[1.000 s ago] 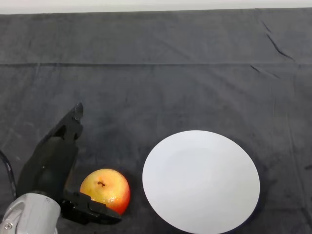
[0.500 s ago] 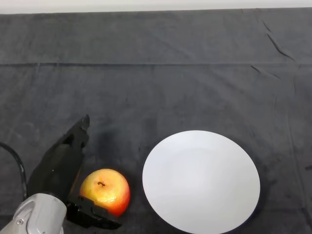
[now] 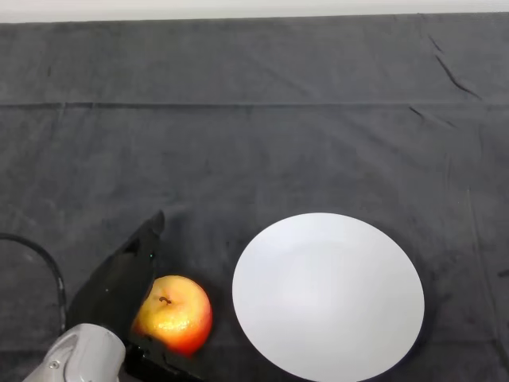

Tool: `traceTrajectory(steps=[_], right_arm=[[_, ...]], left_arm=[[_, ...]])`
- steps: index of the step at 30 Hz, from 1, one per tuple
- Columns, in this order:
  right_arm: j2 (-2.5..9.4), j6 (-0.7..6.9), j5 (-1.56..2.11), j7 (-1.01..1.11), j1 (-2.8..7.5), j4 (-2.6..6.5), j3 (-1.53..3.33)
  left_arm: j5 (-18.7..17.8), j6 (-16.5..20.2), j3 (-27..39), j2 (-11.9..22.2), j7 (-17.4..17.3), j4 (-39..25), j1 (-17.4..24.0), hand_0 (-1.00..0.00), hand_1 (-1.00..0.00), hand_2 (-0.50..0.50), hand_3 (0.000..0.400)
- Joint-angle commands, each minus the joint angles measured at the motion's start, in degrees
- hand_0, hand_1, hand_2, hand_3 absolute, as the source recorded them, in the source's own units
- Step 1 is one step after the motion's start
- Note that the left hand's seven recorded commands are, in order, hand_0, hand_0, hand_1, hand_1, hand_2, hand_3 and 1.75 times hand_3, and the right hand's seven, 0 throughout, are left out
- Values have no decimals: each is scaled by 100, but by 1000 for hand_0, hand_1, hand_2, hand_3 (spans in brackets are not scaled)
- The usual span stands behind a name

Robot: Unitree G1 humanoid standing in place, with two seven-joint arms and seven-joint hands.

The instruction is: Move the apple to the plate

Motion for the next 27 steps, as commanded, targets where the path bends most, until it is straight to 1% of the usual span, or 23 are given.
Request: traceTrajectory(steps=[1,2,4,5,10,18,22,27], right_arm=[[-71,5,156,1,66,-88,-69],[-70,6,156,1,66,-89,-69],[-69,6,156,0,67,-91,-69],[-69,6,156,0,67,-92,-69],[-67,6,156,-2,69,-97,-68],[-63,6,156,-5,72,-104,-67],[-63,7,156,-6,73,-107,-67],[-63,7,157,-7,73,-107,-67]], left_arm=[[118,-82,-112,22,-96,215,-108,0,0,0,0],[114,-100,-112,23,-121,248,-125,-282,-106,-88,113],[101,-138,-88,41,-179,298,-151,-796,-565,-116,318],[93,-154,-65,54,-208,313,-162,-1000,-1000,0,400],[93,-280,75,109,-281,373,-155,-1000,-1000,0,400],[228,-343,203,40,-207,421,-218,-1000,-1000,0,400],[320,-206,288,13,-190,270,-303,-1000,-1000,0,400],[521,78,296,-76,-113,-7,-490,-1000,-1000,0,400]])
